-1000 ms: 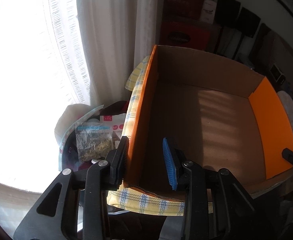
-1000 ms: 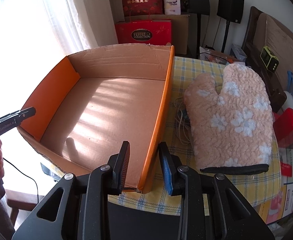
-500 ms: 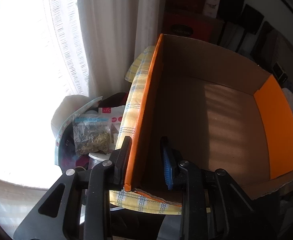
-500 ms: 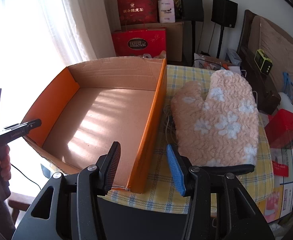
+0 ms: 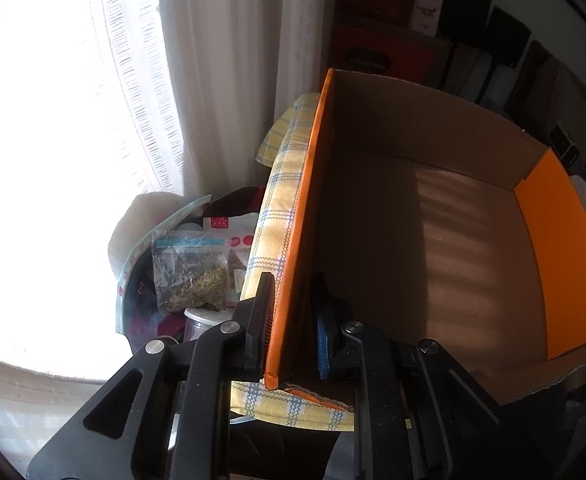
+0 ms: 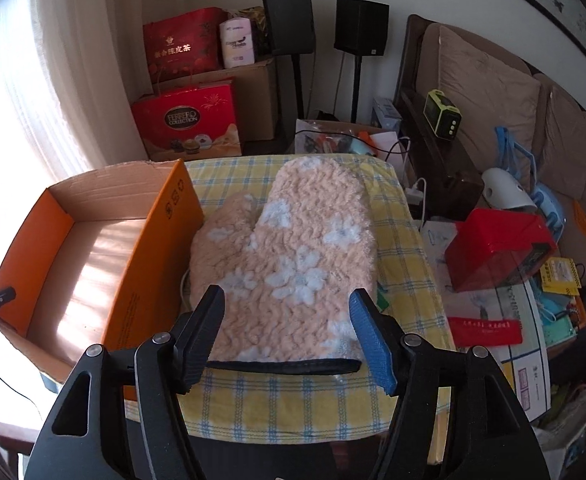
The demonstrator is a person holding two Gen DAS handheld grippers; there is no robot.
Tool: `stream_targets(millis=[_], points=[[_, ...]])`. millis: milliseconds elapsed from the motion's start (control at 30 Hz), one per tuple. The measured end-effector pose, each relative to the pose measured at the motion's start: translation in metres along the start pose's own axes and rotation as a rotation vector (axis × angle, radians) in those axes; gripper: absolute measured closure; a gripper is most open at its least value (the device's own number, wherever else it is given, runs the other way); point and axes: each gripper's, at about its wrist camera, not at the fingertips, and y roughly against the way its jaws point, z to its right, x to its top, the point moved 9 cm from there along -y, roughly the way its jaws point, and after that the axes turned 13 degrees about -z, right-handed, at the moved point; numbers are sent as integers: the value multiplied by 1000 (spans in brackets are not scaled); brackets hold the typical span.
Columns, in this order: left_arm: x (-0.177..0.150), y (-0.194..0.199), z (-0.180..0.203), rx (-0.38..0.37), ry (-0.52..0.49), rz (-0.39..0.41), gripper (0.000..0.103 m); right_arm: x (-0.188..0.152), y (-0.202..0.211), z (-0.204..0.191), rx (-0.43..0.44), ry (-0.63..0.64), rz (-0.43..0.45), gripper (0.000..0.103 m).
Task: Organize objects
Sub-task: 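Lower the right gripper onto the pink oven mitt cuff and close, then lift the oven mitt with the right gripper and drop it into the box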
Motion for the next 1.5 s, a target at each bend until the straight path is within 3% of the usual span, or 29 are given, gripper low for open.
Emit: stream_targets(millis=[100, 333, 433, 567, 733, 800, 900, 1167, 1500], points=[[-3, -2, 0, 1, 1, 1, 87, 1, -15, 22, -61, -24, -15, 32], [-4, -6, -6, 9, 9, 1, 87, 4, -57, 50, -94, -76, -81, 32], [-4, -5, -6, 7, 13, -3, 87, 3, -68, 53, -78, -81, -99, 41], [-2, -4, -6, 15, 13, -3, 87, 0, -76, 48, -27, -82, -126, 66], [-2, -4, -7, 15, 10, -4, 87, 0, -77, 42, -29, -74, -137, 74], [-2, -4, -5, 15, 12, -4, 87, 2, -74, 40, -18, -71, -130, 85], [-1, -4, -5, 12, 11, -4, 87, 6, -65, 36, 4, -67, -97, 90], [-2, -3, -4, 3, 13, -7, 87, 33, -16, 22, 100, -70, 4, 92], [-1, -3, -6, -14, 18, -12, 87, 71, 30, -8, 77, 12, 87, 93]])
